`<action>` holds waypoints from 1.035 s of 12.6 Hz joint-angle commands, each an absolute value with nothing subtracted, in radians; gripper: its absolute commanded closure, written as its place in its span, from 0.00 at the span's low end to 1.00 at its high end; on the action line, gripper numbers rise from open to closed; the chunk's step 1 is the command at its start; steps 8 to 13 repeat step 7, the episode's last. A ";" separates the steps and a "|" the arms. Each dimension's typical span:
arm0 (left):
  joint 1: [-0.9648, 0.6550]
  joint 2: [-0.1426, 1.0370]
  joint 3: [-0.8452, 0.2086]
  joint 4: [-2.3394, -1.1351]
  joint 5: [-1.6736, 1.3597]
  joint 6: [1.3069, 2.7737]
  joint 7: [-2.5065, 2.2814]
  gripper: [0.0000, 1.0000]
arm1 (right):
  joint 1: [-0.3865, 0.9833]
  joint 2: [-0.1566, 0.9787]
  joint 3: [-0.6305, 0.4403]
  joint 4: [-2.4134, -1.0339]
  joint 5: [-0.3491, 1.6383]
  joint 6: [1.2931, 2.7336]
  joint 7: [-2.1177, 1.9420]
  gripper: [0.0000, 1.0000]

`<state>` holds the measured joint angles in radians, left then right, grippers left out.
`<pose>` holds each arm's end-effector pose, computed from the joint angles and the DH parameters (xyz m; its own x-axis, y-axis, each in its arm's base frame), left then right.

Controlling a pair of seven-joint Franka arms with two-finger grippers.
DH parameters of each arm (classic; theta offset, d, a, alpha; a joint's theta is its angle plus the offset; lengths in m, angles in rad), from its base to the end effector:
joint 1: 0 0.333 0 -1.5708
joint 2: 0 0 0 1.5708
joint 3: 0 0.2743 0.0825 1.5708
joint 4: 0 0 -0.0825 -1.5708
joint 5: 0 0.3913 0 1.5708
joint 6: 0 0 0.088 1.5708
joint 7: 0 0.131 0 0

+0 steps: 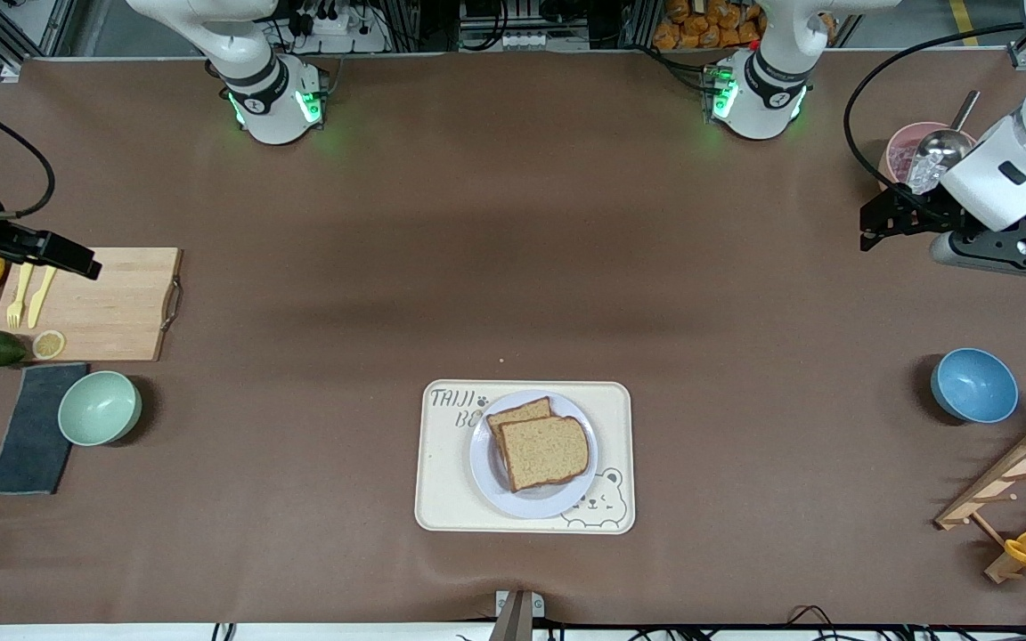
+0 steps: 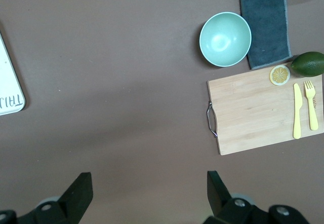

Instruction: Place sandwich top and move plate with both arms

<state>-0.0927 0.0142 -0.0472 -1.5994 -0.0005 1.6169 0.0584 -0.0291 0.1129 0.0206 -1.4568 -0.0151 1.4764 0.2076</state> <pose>0.5637 -0.0793 0.5411 0.9804 -0.1970 0.0034 -0.1970 -0.9804 0.0010 0.5795 -0.0076 0.5406 0.9724 -0.2157 -0.0885 -0.2137 -0.9764 0.0317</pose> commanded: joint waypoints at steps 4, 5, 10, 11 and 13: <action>-0.089 0.020 -0.058 -1.578 0.026 1.594 -0.041 0.00 | -0.031 0.106 0.031 -1.471 -0.018 1.479 0.209 0.00; -0.089 0.018 -0.057 -1.578 0.026 1.582 -0.055 0.00 | -0.031 0.106 0.031 -1.471 -0.020 1.479 0.209 0.00; -0.086 0.018 -0.055 -1.580 0.026 1.582 -0.055 0.00 | -0.031 0.107 0.031 -1.471 -0.018 1.477 0.207 0.00; -0.086 0.018 -0.055 -1.580 0.026 1.582 -0.055 0.00 | -0.031 0.107 0.031 -1.471 -0.018 1.477 0.207 0.00; -0.086 0.018 -0.055 -1.580 0.026 1.582 -0.055 0.00 | -0.031 0.107 0.031 -1.471 -0.018 1.477 0.207 0.00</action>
